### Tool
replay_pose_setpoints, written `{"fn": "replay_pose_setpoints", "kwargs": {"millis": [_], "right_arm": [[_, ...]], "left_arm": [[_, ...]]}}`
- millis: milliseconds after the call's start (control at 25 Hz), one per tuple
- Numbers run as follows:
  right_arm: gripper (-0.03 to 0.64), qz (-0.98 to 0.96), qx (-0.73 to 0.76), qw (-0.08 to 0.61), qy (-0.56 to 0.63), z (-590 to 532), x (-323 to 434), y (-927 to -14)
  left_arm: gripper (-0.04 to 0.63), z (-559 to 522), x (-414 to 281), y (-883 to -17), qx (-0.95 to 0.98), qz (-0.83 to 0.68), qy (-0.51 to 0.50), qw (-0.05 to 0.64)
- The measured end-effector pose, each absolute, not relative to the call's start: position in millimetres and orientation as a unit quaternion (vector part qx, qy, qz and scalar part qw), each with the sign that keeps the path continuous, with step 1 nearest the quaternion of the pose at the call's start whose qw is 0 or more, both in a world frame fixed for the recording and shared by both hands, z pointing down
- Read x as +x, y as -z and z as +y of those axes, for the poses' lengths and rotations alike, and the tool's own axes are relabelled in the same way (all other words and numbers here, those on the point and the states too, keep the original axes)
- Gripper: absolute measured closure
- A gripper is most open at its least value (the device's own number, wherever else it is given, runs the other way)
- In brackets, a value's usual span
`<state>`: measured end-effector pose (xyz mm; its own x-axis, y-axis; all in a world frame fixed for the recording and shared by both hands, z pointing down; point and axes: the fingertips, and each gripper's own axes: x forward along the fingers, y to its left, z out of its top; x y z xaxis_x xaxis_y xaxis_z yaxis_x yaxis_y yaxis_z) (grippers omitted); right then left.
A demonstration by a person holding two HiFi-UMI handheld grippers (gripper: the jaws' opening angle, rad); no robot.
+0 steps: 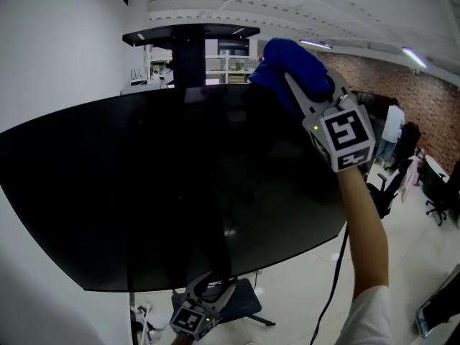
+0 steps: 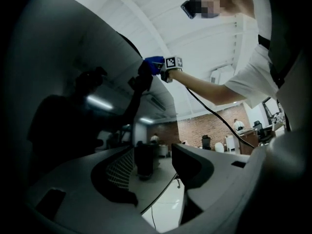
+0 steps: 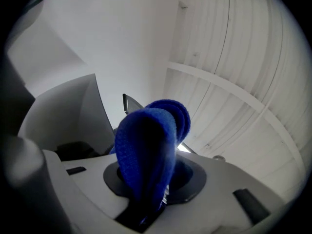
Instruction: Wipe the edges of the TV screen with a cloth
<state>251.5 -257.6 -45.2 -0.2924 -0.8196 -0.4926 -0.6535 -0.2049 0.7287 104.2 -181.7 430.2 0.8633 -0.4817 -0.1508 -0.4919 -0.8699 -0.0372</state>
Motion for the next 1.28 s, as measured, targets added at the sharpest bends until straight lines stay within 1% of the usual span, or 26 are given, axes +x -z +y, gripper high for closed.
{"fn": "replay_pose_setpoints", "kwargs": {"millis": [80,200,320,400,440,520,600,680,760,1000,1120,1280], "right_arm": [[0.494,-0.615,0.612,0.083,0.491,-255,283,43],[0.492,-0.609,0.633,0.082,0.471,-253,321,38],[0.492,-0.575,0.660,0.118,0.469,-249,364,38],[0.492,-0.556,0.686,0.132,0.450,-249,406,35],[0.492,-0.554,0.700,0.127,0.432,-250,432,32],[0.492,-0.566,0.722,0.091,0.386,-254,478,27],[0.492,-0.574,0.733,0.061,0.360,-255,514,28],[0.492,-0.560,0.746,0.068,0.356,-257,550,31],[0.492,-0.538,0.763,0.080,0.351,-256,588,31],[0.492,-0.524,0.794,0.034,0.304,-245,685,30],[0.492,-0.516,0.807,-0.006,0.288,-234,724,28],[0.493,-0.518,0.808,-0.072,0.273,-219,753,5]], "left_arm": [[0.399,-176,131,-427,-0.973,0.221,-0.063,0.037],[0.399,-167,168,-424,-0.982,0.174,-0.065,0.035],[0.399,-160,202,-419,-0.989,0.125,-0.073,0.035],[0.399,-155,225,-421,-0.992,0.098,-0.078,0.030],[0.399,-152,237,-424,-0.993,0.086,-0.079,0.026],[0.399,-152,261,-434,-0.995,0.065,-0.076,0.022],[0.399,-158,290,-454,-0.996,0.044,-0.076,0.032],[0.399,-156,322,-462,-0.996,0.012,-0.077,0.032],[0.399,-137,349,-443,-0.997,-0.028,-0.075,0.020],[0.399,-108,408,-436,-0.994,-0.083,-0.065,0.012],[0.399,-104,427,-439,-0.994,-0.089,-0.062,0.005],[0.399,-104,451,-454,-0.995,-0.090,-0.047,-0.005]]}}
